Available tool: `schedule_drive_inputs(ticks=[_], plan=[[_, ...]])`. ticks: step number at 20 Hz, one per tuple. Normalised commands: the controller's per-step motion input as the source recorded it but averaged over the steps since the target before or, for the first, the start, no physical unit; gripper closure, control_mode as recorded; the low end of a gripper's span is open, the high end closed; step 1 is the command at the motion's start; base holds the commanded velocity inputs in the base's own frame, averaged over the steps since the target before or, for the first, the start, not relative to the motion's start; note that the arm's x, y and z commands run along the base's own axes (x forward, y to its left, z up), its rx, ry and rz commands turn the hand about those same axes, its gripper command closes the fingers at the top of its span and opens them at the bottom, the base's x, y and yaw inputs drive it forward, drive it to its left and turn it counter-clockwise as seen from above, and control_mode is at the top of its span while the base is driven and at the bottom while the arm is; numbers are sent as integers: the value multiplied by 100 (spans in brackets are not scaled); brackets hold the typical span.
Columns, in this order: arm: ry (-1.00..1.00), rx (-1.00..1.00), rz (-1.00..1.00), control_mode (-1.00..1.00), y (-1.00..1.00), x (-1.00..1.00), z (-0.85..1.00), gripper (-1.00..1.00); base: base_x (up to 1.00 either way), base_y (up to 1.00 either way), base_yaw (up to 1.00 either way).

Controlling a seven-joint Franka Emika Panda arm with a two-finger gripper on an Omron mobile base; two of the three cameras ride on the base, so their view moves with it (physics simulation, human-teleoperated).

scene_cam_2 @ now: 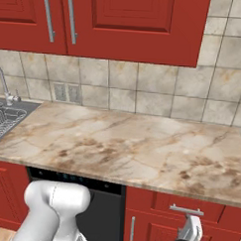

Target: Take the tongs from the drawer on the right and place them on the dining counter next to the tray containing the hot dog.

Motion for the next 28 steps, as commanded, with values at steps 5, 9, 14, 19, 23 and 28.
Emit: schedule_drive_inputs(ticks=[5,9,14,19,23,28], plan=[[-8,-1,1,-100,0,37,-42,-100,0,0,0],[-4,-2,0,-100,0,41,-42,-100,0,0,0],[-3,-1,0,-100,-1,48,-44,-100,0,0,0],[-6,0,0,-100,-8,48,-48,-100,0,0,0],[-8,0,1,-100,-26,38,-57,-100,0,0,0],[-9,0,4,-100,-55,31,-62,-100,0,0,0]])
